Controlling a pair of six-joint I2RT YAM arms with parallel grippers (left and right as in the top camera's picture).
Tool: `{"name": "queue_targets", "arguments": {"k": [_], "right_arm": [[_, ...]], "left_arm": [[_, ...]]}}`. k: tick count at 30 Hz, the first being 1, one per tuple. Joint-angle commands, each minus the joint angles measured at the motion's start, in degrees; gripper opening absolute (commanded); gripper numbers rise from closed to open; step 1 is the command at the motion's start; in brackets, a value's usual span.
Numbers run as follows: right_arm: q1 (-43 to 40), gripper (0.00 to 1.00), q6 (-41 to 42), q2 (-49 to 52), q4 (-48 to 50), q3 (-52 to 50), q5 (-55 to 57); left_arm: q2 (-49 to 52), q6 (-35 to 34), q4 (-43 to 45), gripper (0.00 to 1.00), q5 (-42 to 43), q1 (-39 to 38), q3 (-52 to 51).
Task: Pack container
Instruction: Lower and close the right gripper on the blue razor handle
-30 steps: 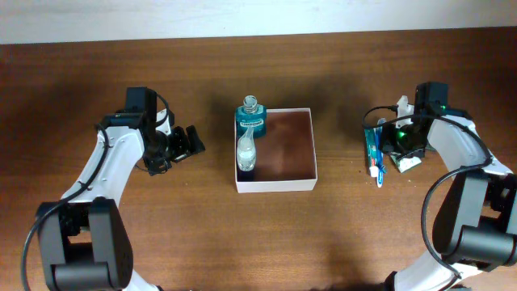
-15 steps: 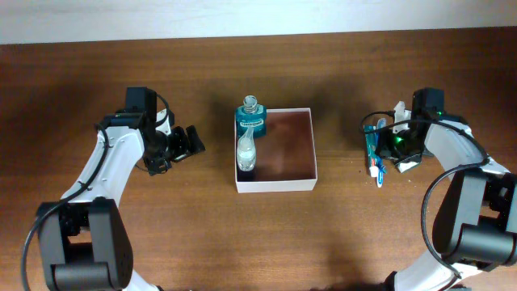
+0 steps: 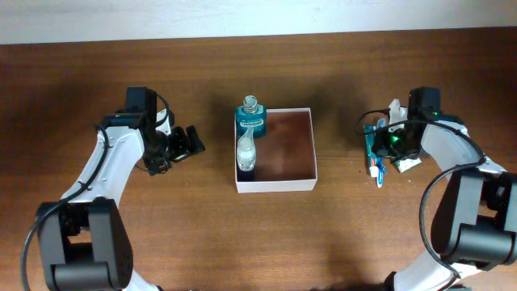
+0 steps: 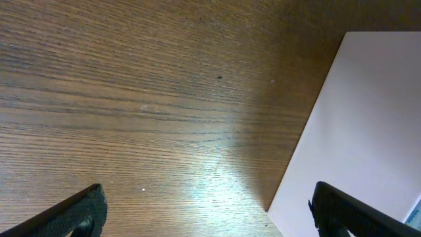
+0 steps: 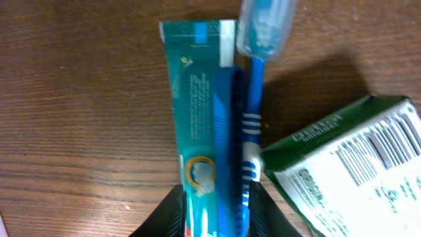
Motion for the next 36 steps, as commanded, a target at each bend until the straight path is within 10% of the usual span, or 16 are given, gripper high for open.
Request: {"name": "queue_targets", "arguments": {"k": [1, 36], "right_arm": [[0.4, 0.25, -0.9, 0.4, 0.3, -0.5, -0.7], [0.3, 0.04, -0.6, 3.7, -3.4, 4.5, -0.5]], "left_arm": [[0.5, 0.1, 0.0, 0.99, 0.0, 0.1, -0.4], [0.5, 0.1, 0.1, 0.99, 0.0, 0.1, -0.4]]}}
